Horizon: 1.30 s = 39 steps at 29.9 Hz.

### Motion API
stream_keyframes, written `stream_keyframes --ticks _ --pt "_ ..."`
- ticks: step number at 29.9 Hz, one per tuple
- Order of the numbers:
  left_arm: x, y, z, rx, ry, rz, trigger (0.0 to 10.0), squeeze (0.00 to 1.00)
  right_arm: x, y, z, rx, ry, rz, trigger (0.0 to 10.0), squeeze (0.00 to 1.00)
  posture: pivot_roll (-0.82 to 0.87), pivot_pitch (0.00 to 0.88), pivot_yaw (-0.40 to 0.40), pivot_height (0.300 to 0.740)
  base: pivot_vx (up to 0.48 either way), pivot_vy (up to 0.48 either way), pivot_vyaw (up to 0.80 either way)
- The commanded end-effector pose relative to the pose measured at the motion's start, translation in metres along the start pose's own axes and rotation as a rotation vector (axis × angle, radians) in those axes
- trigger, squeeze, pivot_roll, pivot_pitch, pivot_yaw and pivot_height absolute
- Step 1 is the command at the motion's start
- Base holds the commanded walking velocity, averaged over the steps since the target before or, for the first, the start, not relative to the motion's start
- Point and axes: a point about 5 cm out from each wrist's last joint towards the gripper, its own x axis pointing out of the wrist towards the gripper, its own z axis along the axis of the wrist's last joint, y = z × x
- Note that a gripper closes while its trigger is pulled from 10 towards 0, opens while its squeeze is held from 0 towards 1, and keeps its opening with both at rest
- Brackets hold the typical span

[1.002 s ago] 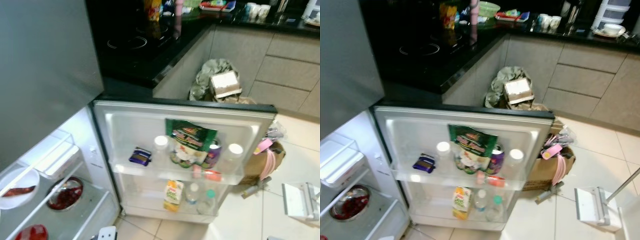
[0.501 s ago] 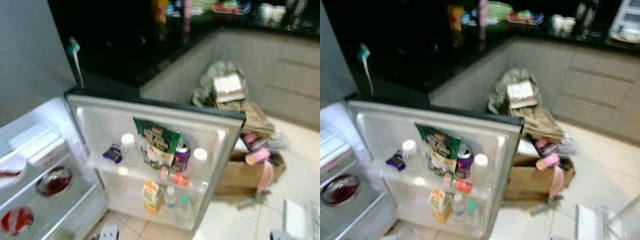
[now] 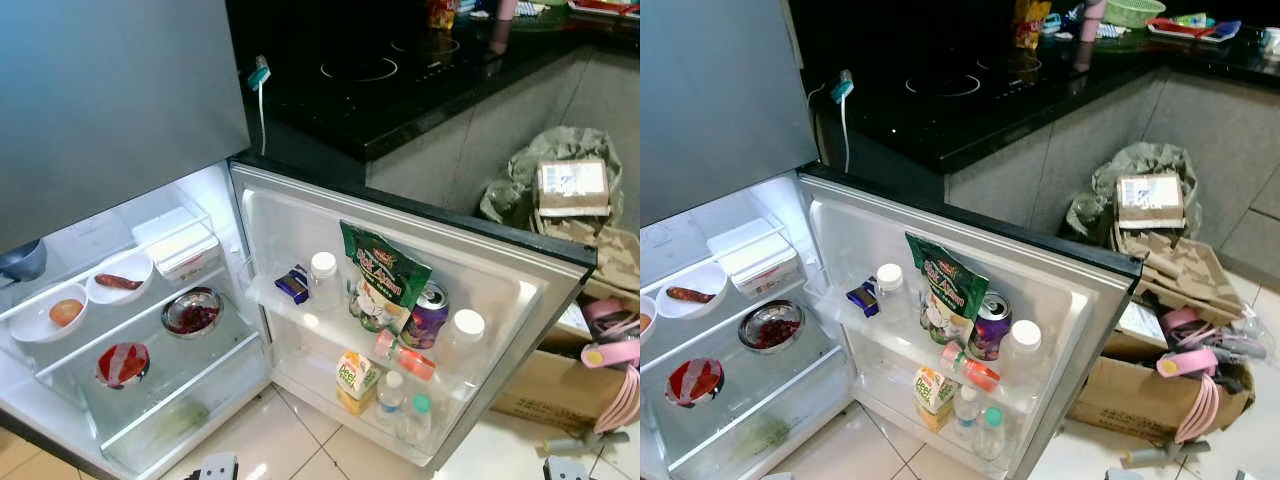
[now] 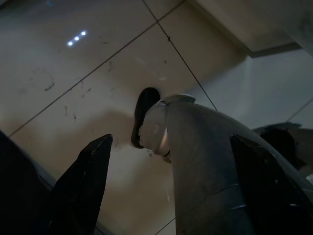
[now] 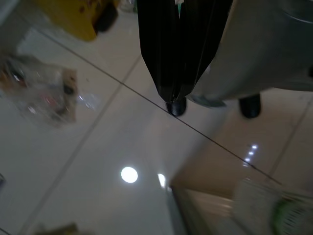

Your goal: Restocking fridge

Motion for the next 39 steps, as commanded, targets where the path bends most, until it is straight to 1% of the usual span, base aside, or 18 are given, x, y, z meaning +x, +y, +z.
stream_keyframes --ticks 1,12,23,28,29,30,31,32,34,36,37,39 --pt "0.000 -0.001 -0.003 0.000 0.018 -0.009 10.0 0.00 -0.001 -0.004 0.000 0.008 0.002 -0.022 10.0 0.00 -0.03 0.000 -0.026 0.740 0.000 -0.431 0.00" --pt "0.000 -0.002 -0.004 -0.001 0.020 -0.019 10.0 0.00 -0.002 -0.009 -0.001 0.003 0.007 -0.063 10.0 0.00 -0.03 0.000 -0.023 0.740 0.000 -0.435 0.00" --pt "0.000 -0.002 -0.004 -0.001 0.020 -0.016 10.0 0.00 -0.001 -0.014 0.010 0.018 -0.028 -0.083 10.0 0.00 -0.03 0.000 -0.021 0.740 0.000 -0.404 0.00" --pt "-0.001 -0.001 -0.004 0.000 0.021 -0.016 10.0 0.00 0.000 -0.017 0.021 0.035 -0.074 -0.087 10.0 0.00 -0.03 0.000 -0.019 0.740 0.000 -0.317 0.00" --pt "-0.001 -0.001 -0.004 -0.005 0.020 -0.016 10.0 0.00 0.001 -0.015 0.033 0.079 -0.135 -0.049 10.0 0.00 -0.03 0.000 -0.018 0.740 0.000 0.000 0.00" --pt "-0.001 -0.001 -0.004 -0.005 0.020 -0.016 10.0 0.00 0.001 -0.015 0.033 0.079 -0.135 -0.049 10.0 0.00 -0.03 0.000 -0.018 0.740 0.000 0.000 0.00" --pt "-0.001 0.000 -0.004 -0.010 0.018 -0.014 10.0 0.00 0.003 -0.007 0.055 0.148 -0.237 0.055 10.0 0.00 -0.03 0.000 -0.014 0.740 0.000 0.000 0.00" --pt "-0.001 0.000 -0.004 -0.011 0.018 -0.013 10.0 0.00 0.003 -0.005 0.062 0.164 -0.267 0.088 10.0 0.00 -0.03 0.000 -0.014 0.740 0.000 0.000 0.00" --pt "-0.001 0.001 -0.004 -0.009 0.019 -0.014 10.0 0.00 0.004 -0.001 0.074 0.181 -0.315 0.141 10.0 0.00 -0.03 0.000 -0.013 0.740 0.000 0.000 0.00" --pt "-0.002 0.002 -0.004 -0.008 0.019 -0.013 10.0 0.00 0.003 0.003 0.087 0.171 -0.364 0.192 10.0 0.00 -0.04 0.000 -0.011 0.740 0.000 0.000 0.00" --pt "-0.002 0.002 -0.004 -0.008 0.019 -0.013 10.0 0.00 0.003 0.003 0.087 0.171 -0.364 0.192 10.0 0.00 -0.04 0.000 -0.011 0.740 0.000 0.000 0.00" --pt "-0.002 0.002 -0.003 -0.007 0.018 -0.014 10.0 0.00 0.002 0.007 0.106 0.189 -0.436 0.257 10.0 0.00 -0.03 0.000 -0.013 0.740 0.000 0.000 0.63"
